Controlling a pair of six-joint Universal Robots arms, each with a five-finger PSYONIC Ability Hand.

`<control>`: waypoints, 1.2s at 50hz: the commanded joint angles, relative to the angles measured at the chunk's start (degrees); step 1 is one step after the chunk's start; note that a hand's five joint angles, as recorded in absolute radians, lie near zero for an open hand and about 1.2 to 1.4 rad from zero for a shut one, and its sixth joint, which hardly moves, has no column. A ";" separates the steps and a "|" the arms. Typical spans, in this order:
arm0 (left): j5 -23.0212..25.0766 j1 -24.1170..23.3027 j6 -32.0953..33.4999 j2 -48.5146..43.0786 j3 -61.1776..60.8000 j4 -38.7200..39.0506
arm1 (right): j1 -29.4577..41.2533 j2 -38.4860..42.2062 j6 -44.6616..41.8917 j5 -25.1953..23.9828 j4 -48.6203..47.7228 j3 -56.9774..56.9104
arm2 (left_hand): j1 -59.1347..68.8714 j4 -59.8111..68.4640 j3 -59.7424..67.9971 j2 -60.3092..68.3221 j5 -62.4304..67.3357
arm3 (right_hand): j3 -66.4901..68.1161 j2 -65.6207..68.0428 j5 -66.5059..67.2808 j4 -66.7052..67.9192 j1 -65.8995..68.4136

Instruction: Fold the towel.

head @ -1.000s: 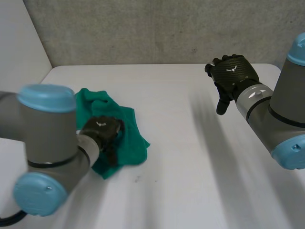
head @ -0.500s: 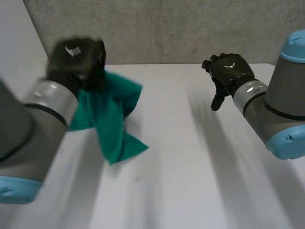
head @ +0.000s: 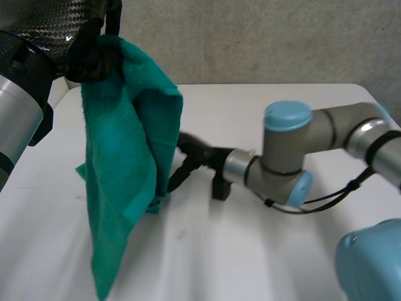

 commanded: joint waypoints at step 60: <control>1.05 10.42 -3.41 -31.98 -5.89 10.54 | -9.24 -19.27 -40.72 31.20 4.98 22.26 | -47.52 -50.74 -50.47 -50.97 -47.01 | 12.37 11.98 11.53 11.53 13.27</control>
